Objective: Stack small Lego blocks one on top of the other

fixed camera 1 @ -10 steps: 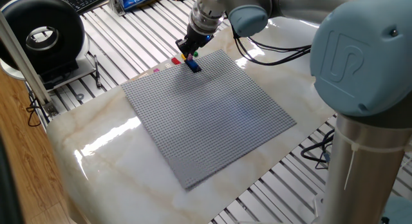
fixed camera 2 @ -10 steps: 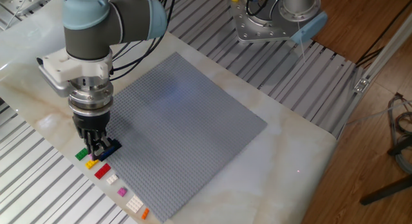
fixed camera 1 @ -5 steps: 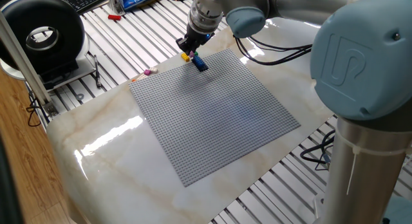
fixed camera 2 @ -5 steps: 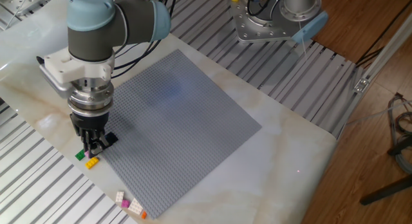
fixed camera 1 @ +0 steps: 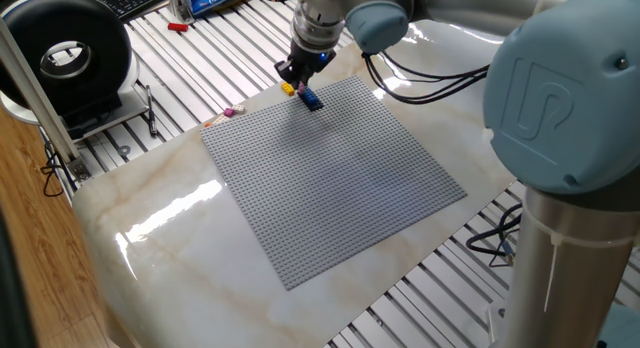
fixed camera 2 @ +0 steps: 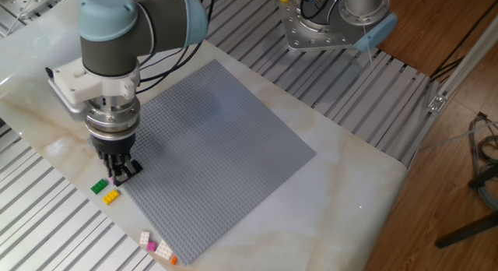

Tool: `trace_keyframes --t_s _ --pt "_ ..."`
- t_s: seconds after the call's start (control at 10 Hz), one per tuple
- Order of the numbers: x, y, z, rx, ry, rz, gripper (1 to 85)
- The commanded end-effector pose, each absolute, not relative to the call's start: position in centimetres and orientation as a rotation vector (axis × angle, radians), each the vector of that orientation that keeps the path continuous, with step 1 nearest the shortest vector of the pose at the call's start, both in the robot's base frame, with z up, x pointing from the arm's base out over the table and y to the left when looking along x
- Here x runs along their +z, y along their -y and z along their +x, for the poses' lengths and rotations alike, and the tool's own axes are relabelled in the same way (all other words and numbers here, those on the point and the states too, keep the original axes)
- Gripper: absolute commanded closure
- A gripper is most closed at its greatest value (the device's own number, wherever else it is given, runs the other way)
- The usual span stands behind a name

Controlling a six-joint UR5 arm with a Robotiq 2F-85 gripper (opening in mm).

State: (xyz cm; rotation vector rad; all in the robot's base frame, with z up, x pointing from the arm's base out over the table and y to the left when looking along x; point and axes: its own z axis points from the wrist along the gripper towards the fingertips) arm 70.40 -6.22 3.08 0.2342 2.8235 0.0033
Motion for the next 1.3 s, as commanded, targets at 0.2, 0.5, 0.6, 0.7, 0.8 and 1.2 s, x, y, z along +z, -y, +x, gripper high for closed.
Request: trace_keyframes --t_s 0.2,0.5,0.6,0.7,0.8,1.2 --pt "2.9 6.8 69.5 0.02 -2.872 0.217 84.7" --pt "2.7 6.7 69.2 0.043 -2.885 0.173 84.7" --pt "2.7 6.6 69.2 0.048 -2.885 0.176 84.7" --pt "2.7 6.6 69.2 0.048 -2.885 0.176 84.7" --pt "2.7 6.6 69.2 0.048 -2.885 0.174 84.7" --pt "3.5 8.6 69.3 -0.004 -2.909 0.141 84.7"
